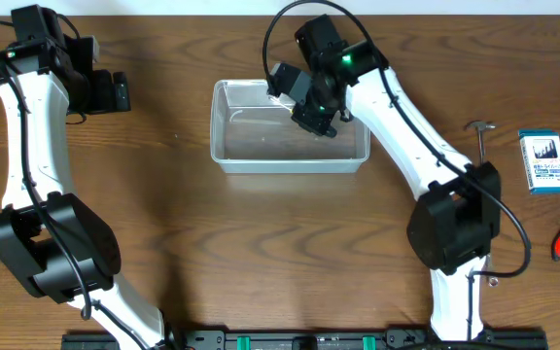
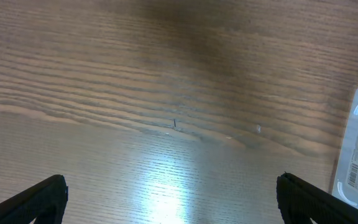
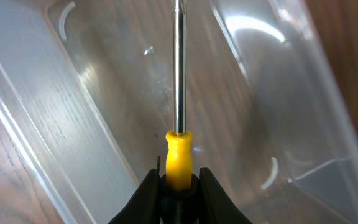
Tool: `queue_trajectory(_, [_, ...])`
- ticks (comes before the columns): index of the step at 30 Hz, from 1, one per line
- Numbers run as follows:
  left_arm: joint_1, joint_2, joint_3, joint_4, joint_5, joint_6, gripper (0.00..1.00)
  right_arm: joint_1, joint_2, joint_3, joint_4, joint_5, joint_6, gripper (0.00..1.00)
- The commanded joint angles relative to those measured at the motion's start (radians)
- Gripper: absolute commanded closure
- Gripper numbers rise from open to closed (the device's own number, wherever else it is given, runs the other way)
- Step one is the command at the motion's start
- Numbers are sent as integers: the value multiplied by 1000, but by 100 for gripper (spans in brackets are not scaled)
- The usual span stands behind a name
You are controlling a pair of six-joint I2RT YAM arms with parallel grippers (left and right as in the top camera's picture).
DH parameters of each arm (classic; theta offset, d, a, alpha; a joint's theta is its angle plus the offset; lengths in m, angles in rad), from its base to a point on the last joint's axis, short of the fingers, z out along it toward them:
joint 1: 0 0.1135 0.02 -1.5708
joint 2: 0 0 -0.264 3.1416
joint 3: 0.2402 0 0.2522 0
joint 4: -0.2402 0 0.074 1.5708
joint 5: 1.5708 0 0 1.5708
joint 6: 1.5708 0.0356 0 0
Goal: Pack container
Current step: 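Carry the screwdriver left over the clear box, then lower the screwdriver into the box and open the right gripper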
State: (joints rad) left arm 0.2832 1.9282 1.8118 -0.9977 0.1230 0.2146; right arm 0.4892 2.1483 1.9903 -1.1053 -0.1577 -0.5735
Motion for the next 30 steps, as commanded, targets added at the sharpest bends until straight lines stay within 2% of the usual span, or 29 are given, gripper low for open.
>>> queue_trajectory(1, [2, 7, -8, -3, -12, 10, 2, 2, 28, 8, -9, -16, -19, 99])
queue_trajectory(24, [2, 7, -8, -3, -12, 10, 2, 2, 174, 8, -39, -16, -18, 99])
queue_trajectory(30, [2, 7, -7, -3, -12, 10, 2, 2, 174, 7, -37, -16, -18, 89])
